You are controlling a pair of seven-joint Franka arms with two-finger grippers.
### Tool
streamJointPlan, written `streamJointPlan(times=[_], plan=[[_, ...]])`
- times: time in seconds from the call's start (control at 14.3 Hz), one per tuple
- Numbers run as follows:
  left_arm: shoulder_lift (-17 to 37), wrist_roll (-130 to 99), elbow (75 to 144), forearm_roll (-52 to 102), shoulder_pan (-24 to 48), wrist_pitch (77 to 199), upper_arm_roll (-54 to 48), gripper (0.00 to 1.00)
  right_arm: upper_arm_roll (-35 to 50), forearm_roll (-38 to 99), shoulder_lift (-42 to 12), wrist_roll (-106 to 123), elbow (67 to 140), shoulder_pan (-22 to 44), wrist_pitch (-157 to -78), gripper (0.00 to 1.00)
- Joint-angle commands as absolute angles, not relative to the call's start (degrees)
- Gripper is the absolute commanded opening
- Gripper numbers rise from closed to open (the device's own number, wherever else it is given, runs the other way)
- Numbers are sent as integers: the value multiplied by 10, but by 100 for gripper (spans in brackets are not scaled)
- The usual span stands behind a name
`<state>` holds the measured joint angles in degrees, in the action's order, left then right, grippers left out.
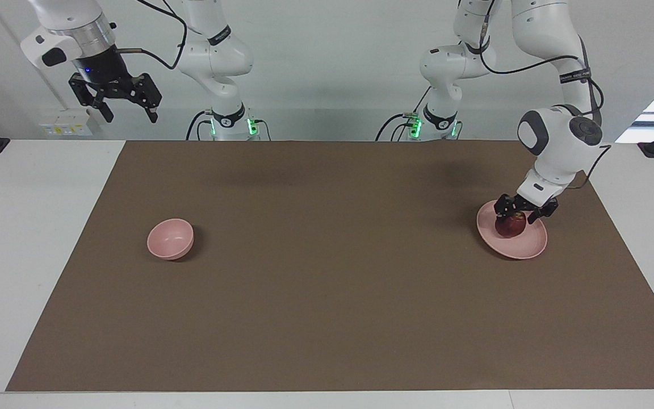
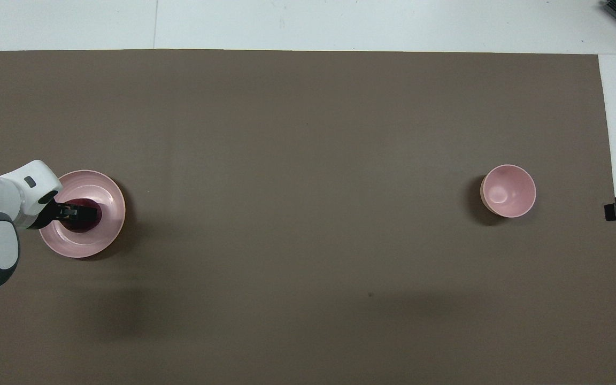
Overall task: Move apple from plate to bowl
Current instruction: 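Reach the left gripper down over the plate and grasp the apple, then lift the apple with the left gripper while the right gripper approaches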
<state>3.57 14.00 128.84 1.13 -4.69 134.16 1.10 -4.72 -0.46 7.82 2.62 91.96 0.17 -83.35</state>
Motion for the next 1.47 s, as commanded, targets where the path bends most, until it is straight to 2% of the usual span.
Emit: streamJointPlan(times=[0.0, 0.07, 0.14, 0.21, 0.42, 0.63, 0.98, 1.19, 1.4], plan=[[31, 154, 1301, 22, -49, 1356, 9, 47, -44, 8, 86, 34, 927, -6, -833, 100], [31, 154, 1300, 22, -48, 1353, 9, 18, -44, 8, 86, 34, 927, -7, -834, 100], [31, 154, 1298, 23, -47, 1351, 9, 2, -44, 8, 85, 34, 927, -6, -833, 100], [31, 153, 1296, 22, -47, 1349, 9, 0, -44, 8, 85, 34, 926, -6, -833, 100], [19, 151, 1291, 22, -44, 1339, 4, 0, -44, 8, 85, 34, 925, 0, -834, 100], [-17, 148, 1268, 32, -29, 1279, -1, 0, -31, -1, 87, 36, 932, 10, -850, 100], [-81, 144, 1240, 208, -11, 1151, -18, 0, -30, -5, 84, 30, 941, 6, -861, 100], [-87, 118, 1240, 335, -11, 1127, -39, 0, -30, 10, 78, 27, 947, 1, -879, 100], [-87, 53, 1240, 445, -12, 1133, -87, 0, -30, 92, 74, 3, 993, 2, -924, 100]])
